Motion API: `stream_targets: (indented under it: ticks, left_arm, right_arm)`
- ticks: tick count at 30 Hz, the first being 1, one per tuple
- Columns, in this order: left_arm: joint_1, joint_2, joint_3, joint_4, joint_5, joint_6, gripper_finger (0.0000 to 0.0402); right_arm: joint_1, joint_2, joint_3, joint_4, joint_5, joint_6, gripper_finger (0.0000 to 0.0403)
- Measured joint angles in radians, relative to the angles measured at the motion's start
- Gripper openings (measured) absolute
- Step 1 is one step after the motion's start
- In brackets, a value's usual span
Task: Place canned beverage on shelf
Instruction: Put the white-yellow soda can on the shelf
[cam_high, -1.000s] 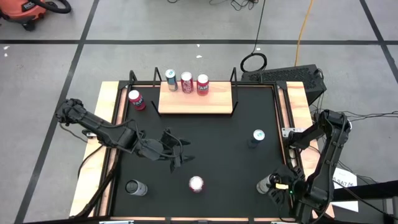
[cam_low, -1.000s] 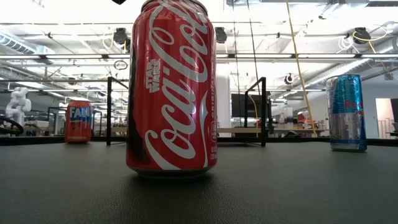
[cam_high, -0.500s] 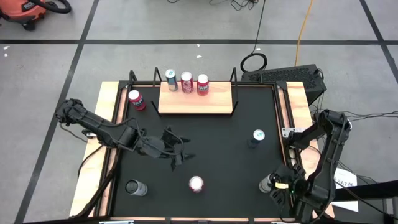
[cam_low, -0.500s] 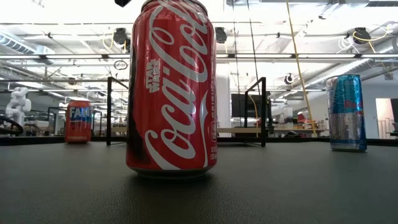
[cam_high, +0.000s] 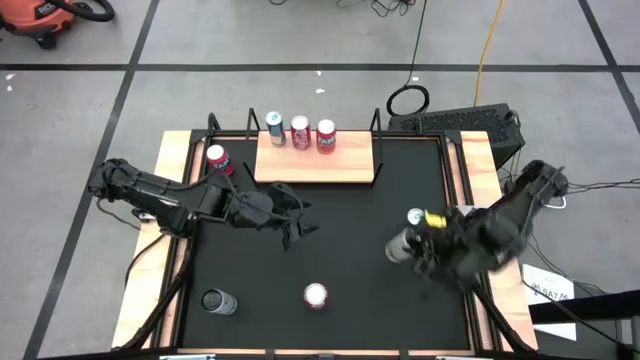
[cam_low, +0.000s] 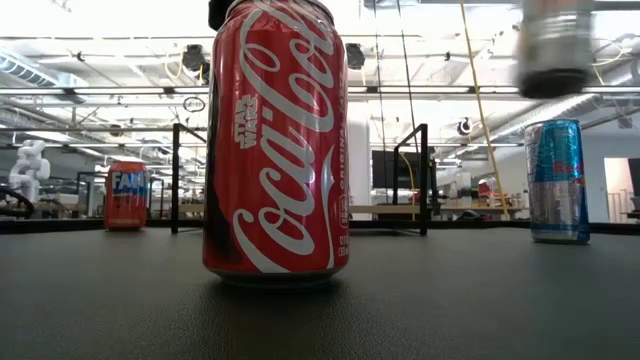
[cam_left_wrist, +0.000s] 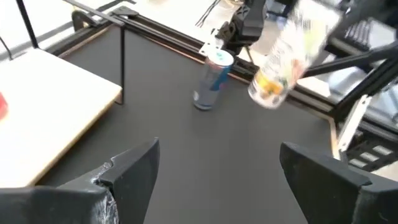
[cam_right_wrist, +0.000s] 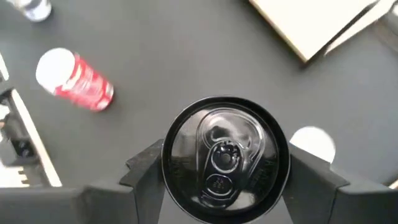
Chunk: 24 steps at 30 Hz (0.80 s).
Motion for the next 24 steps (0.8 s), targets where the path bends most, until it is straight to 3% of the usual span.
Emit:
stream_targets:
  ticks: [4, 12, 18, 24]
  left_arm:
    - [0.067, -0.020, 0.000, -0.004, 0.028, 0.057, 0.0331]
    - [0.240, -0.105, 0.000, -0.133, 0.104, 0.095, 0.0331]
    - [0.344, -0.158, 0.000, -0.203, 0.177, 0.189, 0.0331]
    - [0.454, -0.159, 0.000, -0.212, 0.297, 0.280, 0.0331]
  right_arm:
    - [-0.194, -0.032, 0.019, 0.084, -0.017, -0.282, 0.0239]
    - [-0.613, -0.003, 0.021, 0.388, -0.249, -0.799, 0.0239]
    - [-0.862, 0.081, 0.021, 0.464, -0.383, -0.992, 0.0239]
    - [-1.011, 0.206, 0.060, 0.499, -0.480, -1.089, 0.0240]
